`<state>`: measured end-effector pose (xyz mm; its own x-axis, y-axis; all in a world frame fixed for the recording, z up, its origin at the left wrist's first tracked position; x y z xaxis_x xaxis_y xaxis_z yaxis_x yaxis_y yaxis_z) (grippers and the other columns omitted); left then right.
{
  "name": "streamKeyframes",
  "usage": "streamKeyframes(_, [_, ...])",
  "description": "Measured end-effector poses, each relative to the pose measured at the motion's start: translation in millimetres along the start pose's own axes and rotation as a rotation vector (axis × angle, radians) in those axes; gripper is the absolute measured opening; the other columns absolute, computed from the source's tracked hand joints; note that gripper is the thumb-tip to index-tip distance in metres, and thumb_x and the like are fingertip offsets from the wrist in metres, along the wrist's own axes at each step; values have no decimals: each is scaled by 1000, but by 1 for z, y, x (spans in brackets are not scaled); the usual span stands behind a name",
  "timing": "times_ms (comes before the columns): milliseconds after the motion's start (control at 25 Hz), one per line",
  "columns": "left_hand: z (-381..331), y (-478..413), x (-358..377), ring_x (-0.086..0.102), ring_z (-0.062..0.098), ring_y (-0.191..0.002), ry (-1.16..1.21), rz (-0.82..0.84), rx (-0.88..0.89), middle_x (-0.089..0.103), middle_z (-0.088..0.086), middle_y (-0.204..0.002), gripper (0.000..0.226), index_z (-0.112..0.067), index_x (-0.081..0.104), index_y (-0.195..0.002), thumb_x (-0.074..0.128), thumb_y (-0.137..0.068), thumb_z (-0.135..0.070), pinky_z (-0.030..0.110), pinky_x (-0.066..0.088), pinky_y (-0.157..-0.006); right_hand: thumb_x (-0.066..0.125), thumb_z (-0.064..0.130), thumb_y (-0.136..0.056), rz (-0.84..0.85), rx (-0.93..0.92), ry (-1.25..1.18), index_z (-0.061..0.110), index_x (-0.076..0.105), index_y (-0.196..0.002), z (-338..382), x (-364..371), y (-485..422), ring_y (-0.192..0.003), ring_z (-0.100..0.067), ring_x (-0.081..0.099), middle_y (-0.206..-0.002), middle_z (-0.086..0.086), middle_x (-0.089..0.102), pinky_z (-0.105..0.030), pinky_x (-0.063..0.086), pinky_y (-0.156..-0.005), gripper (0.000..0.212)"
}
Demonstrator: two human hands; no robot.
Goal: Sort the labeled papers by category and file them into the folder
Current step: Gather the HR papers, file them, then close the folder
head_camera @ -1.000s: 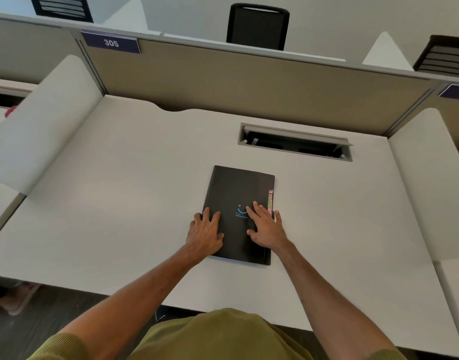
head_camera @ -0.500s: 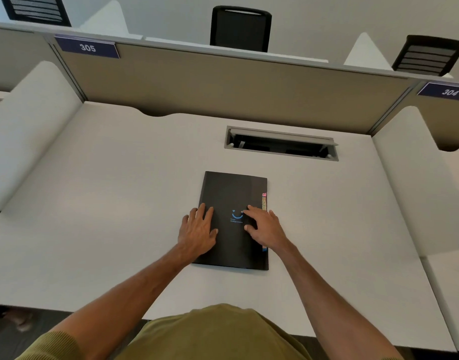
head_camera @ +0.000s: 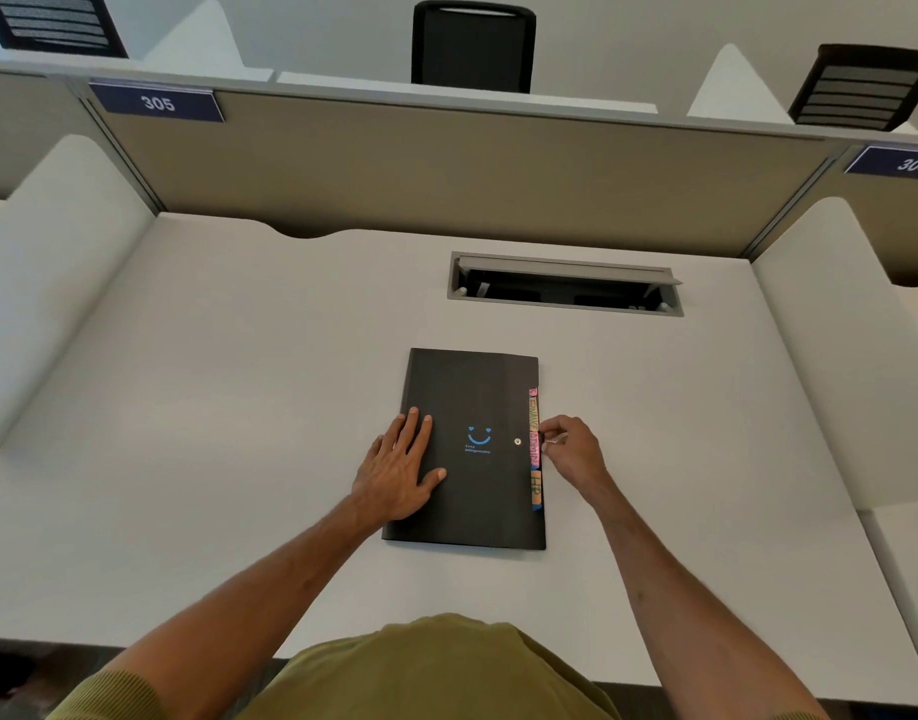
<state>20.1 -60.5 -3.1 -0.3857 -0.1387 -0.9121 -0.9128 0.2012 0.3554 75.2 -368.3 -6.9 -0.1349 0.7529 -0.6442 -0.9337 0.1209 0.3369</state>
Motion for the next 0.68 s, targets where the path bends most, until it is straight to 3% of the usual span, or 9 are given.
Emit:
streamKeyframes(160, [0,-2,5,-12,26,-165,-10,20,-13,-22,2,-177,90,-26,-19,-168,23,-104,-73,50,14,-133,65,0,-93,113,-8,108,14,72,-105,1,-2,-14,-97,-20,67,-105,-3,71,-33,56,-85,20])
streamKeyframes(360, [-2,-3,8,-19,24,-164,-60,55,-54,-29,1,-175,89,-27,-24,-166,21,-104,-73,52,6,-134,72,3,-87,263,-35,203,11,75,-93,5,-6,-26,-84,-22,66,-89,-5,73,-39,56,-79,11])
streamKeyframes(520, [-4,-3,6,-21,23,-163,-123,62,-76,-29,1,-175,88,-27,-26,-165,17,-104,-73,54,-4,-133,78,6,-87,336,-65,180,16,74,-89,8,-11,-27,-77,-20,61,-81,-2,70,-33,49,-73,11])
streamKeyframes(680, [-3,-3,6,-21,23,-163,-153,62,-82,-29,1,-174,88,-28,-26,-165,15,-103,-74,55,-6,-132,73,2,-92,417,-64,121,13,71,-88,11,-23,-27,-81,-18,62,-85,-3,70,-29,49,-74,12])
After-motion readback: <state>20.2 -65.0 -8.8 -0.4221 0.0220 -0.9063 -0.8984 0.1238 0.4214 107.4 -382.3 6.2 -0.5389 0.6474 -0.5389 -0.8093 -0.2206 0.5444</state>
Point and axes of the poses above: each hand's wrist, its own y-axis away from the middle knuckle, its own x-axis out of the palm, z = x × y, the point moved 2 cm from there along -y, towards the middle knuckle
